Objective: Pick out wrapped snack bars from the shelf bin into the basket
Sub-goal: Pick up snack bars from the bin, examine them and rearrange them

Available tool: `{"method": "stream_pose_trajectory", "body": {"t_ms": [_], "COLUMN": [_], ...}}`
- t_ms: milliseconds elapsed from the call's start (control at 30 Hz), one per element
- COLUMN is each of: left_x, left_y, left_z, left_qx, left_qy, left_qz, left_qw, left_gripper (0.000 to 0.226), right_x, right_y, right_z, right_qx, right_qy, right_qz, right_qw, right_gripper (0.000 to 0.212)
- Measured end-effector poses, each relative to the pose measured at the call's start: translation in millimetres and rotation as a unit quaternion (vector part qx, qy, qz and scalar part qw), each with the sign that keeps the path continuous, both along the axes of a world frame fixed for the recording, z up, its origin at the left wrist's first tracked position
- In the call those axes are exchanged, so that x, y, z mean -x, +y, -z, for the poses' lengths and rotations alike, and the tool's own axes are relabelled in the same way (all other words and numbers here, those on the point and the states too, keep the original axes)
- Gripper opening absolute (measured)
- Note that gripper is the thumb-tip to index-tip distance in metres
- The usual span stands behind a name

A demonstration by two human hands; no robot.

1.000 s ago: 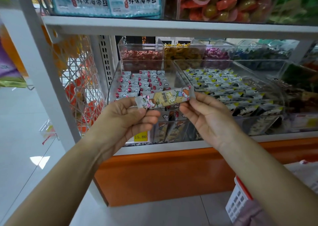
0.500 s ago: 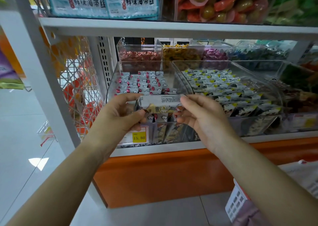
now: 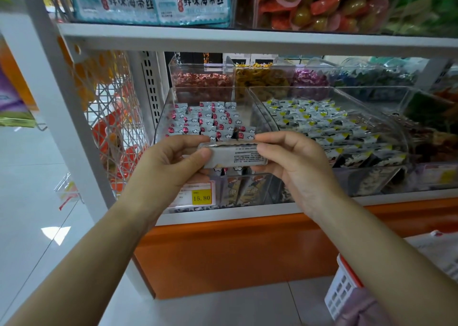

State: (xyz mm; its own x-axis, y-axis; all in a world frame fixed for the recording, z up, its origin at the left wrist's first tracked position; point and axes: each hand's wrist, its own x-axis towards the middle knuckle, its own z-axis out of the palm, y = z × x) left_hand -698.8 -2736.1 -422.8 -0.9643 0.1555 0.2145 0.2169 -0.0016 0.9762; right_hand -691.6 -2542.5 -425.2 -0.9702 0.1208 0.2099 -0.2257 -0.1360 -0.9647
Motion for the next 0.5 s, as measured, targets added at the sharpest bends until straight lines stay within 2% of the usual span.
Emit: {"method": "stream_pose_trajectory", "body": {"t_ms": [133,300,500], "left_x": [0,3,3], "left_y": [3,8,10], "left_z": [2,7,5], "left_qx": [0.032,0.068,0.054], "left_qy": [0.003,0.0,-0.011], "left_qz": [-0.001,-0.037,-0.08], "left_qw": [0.999,0.997,0.995], "left_gripper": [0.022,0.008,0.025], "right_x": [0,-1,-4], "right_y": [0,-3,-10], "right_z": [2,2,2], "right_qx": [-0.047,-0.117,-0.146], "right_qy": [-0.004,0.046,0.051], "right_qz": [0.05,0.082,0.072], "right_qw": [0.998,0.989,0.985], "right_gripper": [0.015,0.015,0.012]}}
